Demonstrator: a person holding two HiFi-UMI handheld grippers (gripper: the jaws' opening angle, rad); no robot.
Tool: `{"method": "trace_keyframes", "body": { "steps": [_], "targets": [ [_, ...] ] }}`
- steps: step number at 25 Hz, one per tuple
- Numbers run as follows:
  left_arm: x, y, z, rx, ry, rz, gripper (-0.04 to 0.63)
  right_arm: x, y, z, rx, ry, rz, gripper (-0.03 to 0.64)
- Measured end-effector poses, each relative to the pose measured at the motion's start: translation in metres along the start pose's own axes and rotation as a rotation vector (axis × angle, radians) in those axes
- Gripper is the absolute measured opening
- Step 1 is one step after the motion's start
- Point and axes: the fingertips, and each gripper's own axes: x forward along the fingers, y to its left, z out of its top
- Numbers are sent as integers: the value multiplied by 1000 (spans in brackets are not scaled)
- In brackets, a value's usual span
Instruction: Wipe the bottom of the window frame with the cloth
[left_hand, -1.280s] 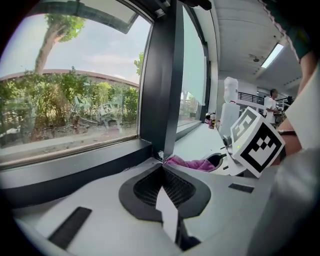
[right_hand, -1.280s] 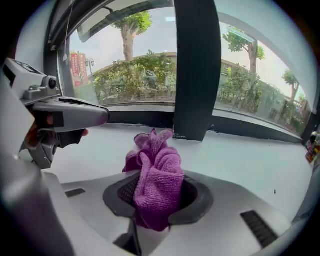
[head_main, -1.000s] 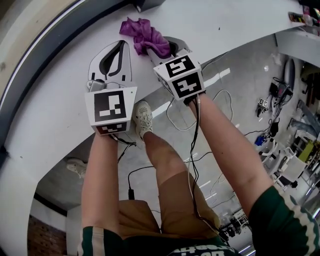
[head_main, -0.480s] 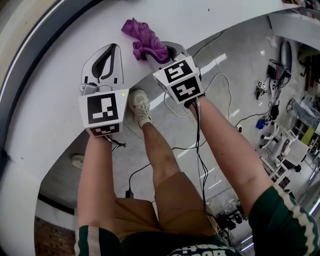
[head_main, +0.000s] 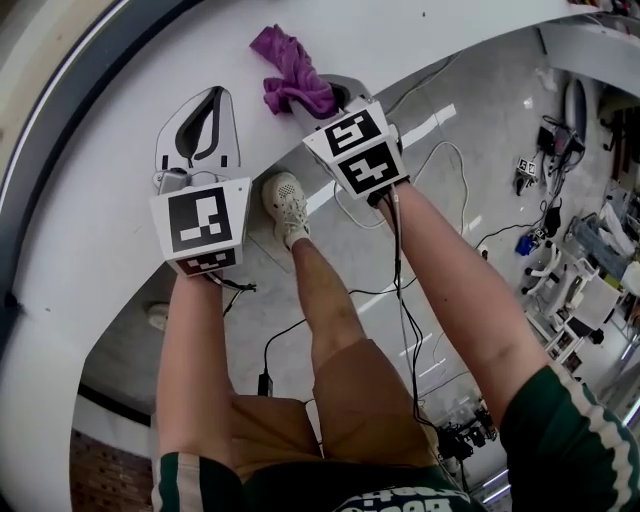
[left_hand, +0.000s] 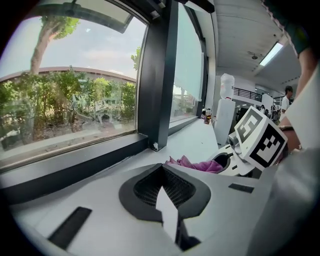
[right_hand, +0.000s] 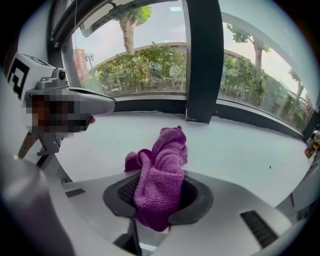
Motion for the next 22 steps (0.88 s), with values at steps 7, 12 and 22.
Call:
{"method": "trace_keyframes", "body": {
  "steps": [7, 12, 22],
  "targets": [
    [-23, 12, 0, -25, 14, 26, 6, 3, 21, 8, -16, 0, 33, 127],
    [-49, 32, -9, -15, 23, 47, 6, 14, 60, 13, -54, 7, 72, 127],
    [-94, 76, -40, -25, 4, 114, 6, 32, 122, 26, -116, 17, 117, 127]
  ]
}}
